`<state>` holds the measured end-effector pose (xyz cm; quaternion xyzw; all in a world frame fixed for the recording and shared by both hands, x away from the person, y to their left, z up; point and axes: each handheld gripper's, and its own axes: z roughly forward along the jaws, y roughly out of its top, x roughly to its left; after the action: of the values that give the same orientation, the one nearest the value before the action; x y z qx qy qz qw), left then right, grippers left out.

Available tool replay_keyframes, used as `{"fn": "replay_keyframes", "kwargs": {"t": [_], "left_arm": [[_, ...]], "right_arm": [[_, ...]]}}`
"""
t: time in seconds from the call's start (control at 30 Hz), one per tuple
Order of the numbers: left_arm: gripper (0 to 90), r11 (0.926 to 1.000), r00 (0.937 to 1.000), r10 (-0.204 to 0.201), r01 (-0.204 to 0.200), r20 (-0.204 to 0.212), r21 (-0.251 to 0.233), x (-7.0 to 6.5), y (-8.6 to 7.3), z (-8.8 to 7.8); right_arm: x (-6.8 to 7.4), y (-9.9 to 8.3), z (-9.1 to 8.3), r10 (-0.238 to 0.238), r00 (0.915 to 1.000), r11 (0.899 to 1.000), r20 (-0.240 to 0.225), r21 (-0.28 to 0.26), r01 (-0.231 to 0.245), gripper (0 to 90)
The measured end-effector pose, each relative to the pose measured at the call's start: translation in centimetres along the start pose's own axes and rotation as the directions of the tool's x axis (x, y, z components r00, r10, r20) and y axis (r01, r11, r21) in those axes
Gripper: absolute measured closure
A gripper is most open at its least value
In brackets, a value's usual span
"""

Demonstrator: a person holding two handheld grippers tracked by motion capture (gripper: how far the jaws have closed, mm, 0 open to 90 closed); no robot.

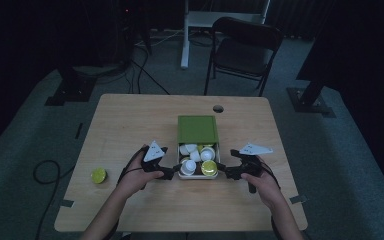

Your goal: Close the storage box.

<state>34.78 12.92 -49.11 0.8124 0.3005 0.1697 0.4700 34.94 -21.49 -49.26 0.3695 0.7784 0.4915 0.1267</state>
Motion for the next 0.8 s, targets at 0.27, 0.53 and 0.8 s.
{"fn": "replay_keyframes", "kwargs": {"t": [0.27, 0.53, 0.8], "left_arm": [[15.2, 1.0000, 1.0000, 0.000, 0.000, -0.005, 0.004, 0.4, 0.3, 0.3], [15.2, 0.9999, 0.9998, -0.011, 0.012, -0.018, 0.002, 0.9, 0.5, 0.6], [15.2, 0.9998, 0.9995, -0.019, 0.019, -0.026, -0.003, 1.2, 0.6, 0.9]], "right_arm": [[-0.5, 0.4, 0.4, 0.004, 1.0000, 1.000, 0.007, 0.002, -0.004, 12.6], [-0.8, 0.9, 0.8, 0.001, 0.9998, 1.000, 0.021, 0.010, -0.001, 12.5], [-1.2, 1.1, 1.2, 0.008, 0.9996, 1.000, 0.027, 0.010, -0.008, 11.8]]}}
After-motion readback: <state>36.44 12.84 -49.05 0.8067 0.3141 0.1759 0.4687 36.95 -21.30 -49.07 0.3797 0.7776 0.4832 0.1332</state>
